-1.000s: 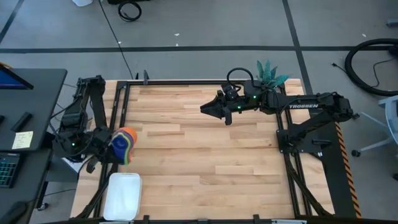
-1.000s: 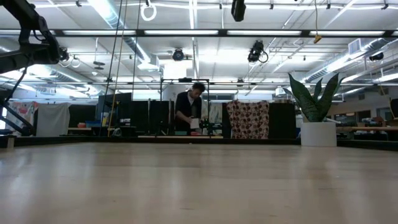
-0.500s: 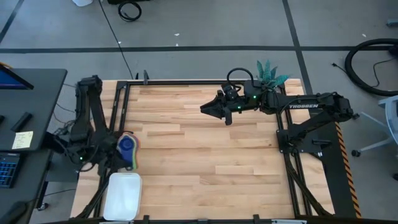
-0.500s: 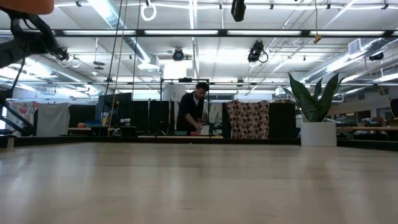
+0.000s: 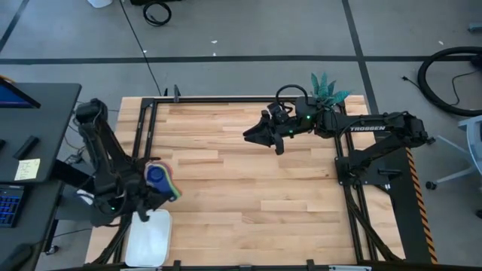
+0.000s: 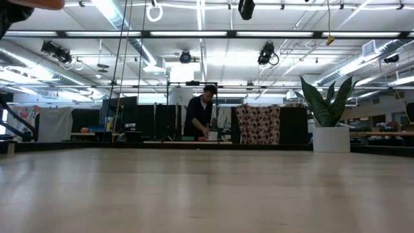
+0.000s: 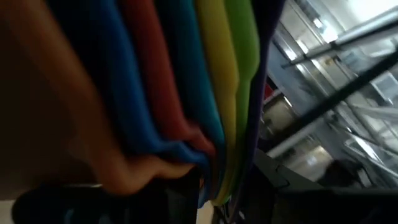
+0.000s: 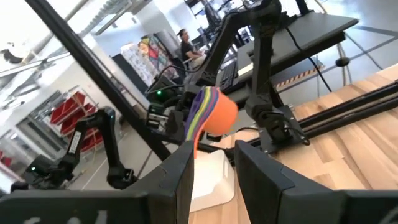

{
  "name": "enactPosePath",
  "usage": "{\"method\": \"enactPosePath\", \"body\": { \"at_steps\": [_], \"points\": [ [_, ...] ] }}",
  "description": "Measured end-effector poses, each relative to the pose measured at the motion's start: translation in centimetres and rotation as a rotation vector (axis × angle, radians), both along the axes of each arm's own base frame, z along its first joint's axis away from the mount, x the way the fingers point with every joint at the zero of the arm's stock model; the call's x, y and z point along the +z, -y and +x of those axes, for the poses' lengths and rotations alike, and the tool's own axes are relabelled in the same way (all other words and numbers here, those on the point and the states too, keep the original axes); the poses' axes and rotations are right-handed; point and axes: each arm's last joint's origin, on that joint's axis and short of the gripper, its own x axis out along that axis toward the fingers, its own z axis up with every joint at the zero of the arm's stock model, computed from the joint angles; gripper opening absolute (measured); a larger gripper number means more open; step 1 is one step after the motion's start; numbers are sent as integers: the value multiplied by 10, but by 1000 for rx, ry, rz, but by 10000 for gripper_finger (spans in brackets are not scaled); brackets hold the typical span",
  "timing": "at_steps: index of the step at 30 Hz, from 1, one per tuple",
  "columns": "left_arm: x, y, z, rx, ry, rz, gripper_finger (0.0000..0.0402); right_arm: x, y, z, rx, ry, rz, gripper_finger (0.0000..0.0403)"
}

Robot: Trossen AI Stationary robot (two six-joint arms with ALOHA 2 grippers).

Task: Nest measuring cups in basket
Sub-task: Put the nested measuring cups into the white bin

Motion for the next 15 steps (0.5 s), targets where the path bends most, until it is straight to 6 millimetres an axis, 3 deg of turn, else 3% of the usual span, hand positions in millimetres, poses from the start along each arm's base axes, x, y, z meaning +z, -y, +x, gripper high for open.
{"method": "enactPosePath", "body": {
  "at_steps": [9,15],
  "points": [
    [-10,3,35,156,16,-41,85,0,-1,-1,72,5,-21,122],
    [-13,19,33,116,23,-63,85,0,-2,-1,112,6,-20,122]
  ]
}}
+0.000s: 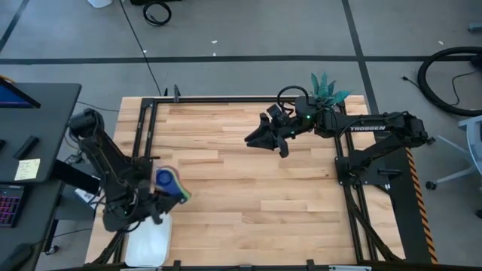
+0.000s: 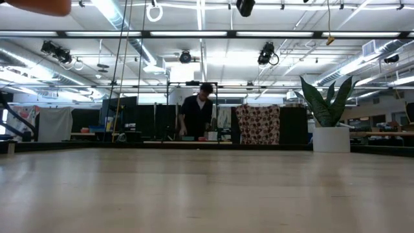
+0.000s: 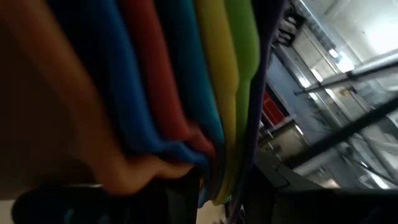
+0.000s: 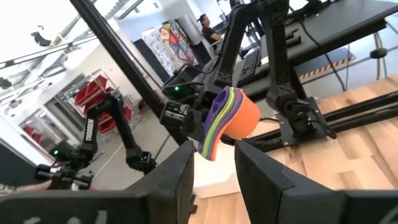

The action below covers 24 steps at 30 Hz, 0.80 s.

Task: Nest measuring cups in basket
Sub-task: Put the nested measuring cups into the white bin

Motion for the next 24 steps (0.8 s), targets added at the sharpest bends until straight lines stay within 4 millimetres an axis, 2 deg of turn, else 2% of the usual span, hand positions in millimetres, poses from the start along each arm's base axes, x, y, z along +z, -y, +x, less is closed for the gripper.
{"method": "enactPosePath", "body": {
  "at_steps": [4,10,19,24],
  "points": [
    [2,17,-16,-116,-8,16,85,0,-1,0,23,0,0,122],
    [8,34,-54,-271,1,-4,85,0,-1,0,30,-9,23,122],
    [7,45,-105,-577,1,-59,85,0,-1,0,-7,-22,60,122],
    [-3,45,-124,-709,-22,-158,85,0,-1,1,-78,-31,97,122]
  ]
}}
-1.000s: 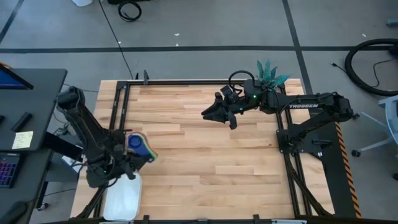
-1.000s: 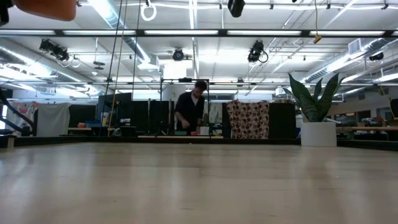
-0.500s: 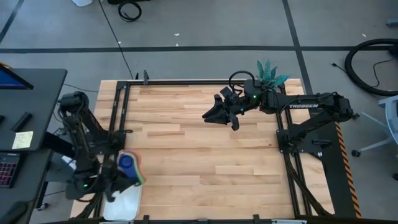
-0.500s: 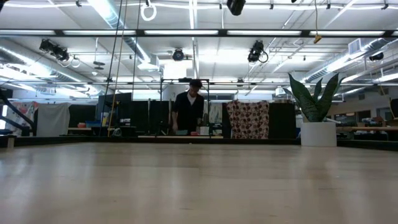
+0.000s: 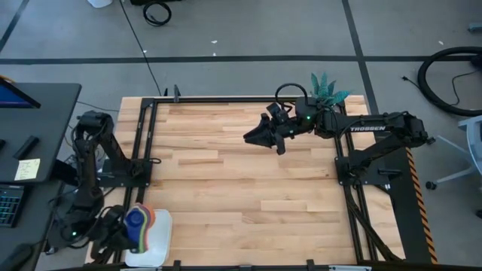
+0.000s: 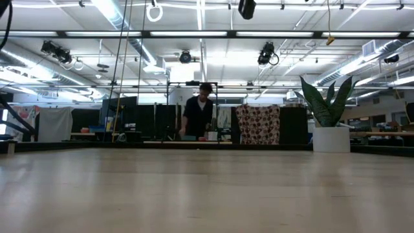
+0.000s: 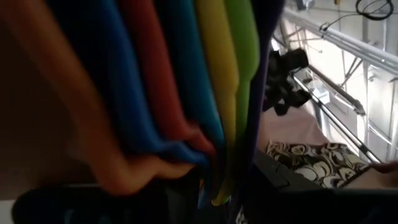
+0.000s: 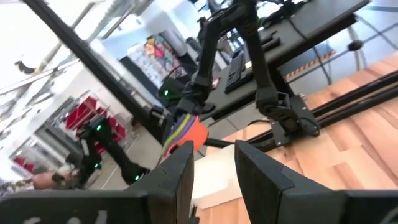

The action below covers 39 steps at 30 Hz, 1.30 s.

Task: Nest measuring cups in basket
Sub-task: Put the nested measuring cups into the white bin

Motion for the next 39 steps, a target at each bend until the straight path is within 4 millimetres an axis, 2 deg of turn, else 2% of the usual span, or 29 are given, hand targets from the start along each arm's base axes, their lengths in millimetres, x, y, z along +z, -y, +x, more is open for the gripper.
{"method": "enactPosePath", "body": {
  "at_steps": [5,9,13,19,39],
  "points": [
    [-16,-6,-5,-7,-42,-34,85,0,-4,1,-35,-2,6,122],
    [-19,-6,-5,-6,-55,-60,85,0,-8,1,-38,-1,5,122],
    [-29,6,-7,-32,-85,-110,85,0,-9,1,-33,-1,5,122],
    [-52,20,-10,112,-19,-195,85,0,-10,1,-34,0,4,122],
    [-48,20,-11,102,-5,-128,85,3,-12,1,-47,30,1,122]
  ]
}}
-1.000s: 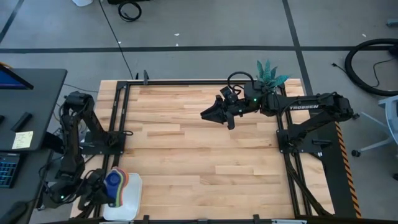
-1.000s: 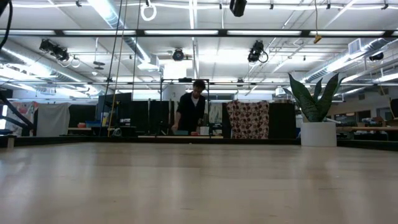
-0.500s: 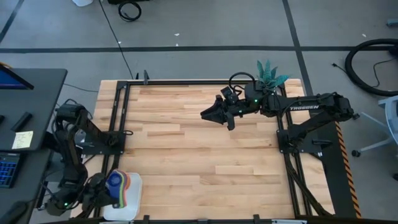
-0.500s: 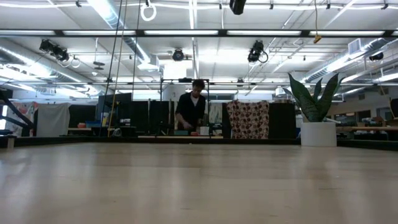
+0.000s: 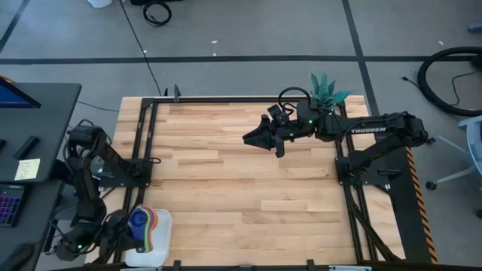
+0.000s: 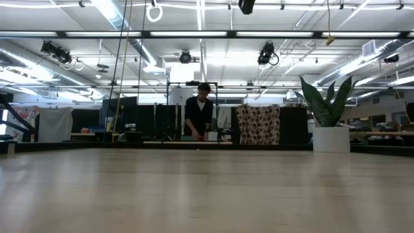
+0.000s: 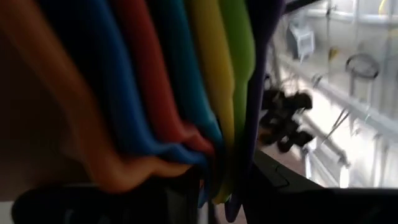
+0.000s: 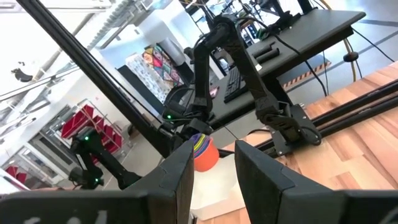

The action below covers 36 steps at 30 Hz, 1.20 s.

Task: Nest measuring cups in basket
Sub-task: Put the nested measuring cups into the white bin

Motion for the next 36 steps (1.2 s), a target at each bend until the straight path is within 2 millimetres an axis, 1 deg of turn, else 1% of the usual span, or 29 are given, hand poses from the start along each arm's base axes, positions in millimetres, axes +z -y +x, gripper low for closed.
{"method": "enactPosePath", "body": {
  "at_steps": [2,4,6,8,12,17,20,24,30,33,36],
  "points": [
    [7,-3,1,-23,-1,40,85,0,0,0,0,0,0,122],
    [16,-7,2,-58,5,118,85,0,0,0,0,1,0,122],
    [29,-11,1,-83,8,124,85,0,0,0,0,2,0,122],
    [34,-13,1,-87,12,137,85,0,0,0,0,3,-2,122],
    [35,-15,1,-74,14,132,85,1,0,0,0,11,-23,122],
    [30,-17,2,-54,14,138,85,1,0,0,-3,12,-25,122],
    [25,-17,4,-95,-18,103,85,1,0,0,-3,12,-25,122],
    [18,-15,10,-171,-102,37,85,1,0,0,-3,12,-26,122],
    [15,-16,12,-169,-121,36,85,0,1,0,-23,11,-25,122],
    [15,-16,12,-169,-121,36,85,-3,1,3,-23,-1,-18,122],
    [15,-16,12,-170,-121,36,85,-11,1,10,-23,-32,8,122]
  ]
}}
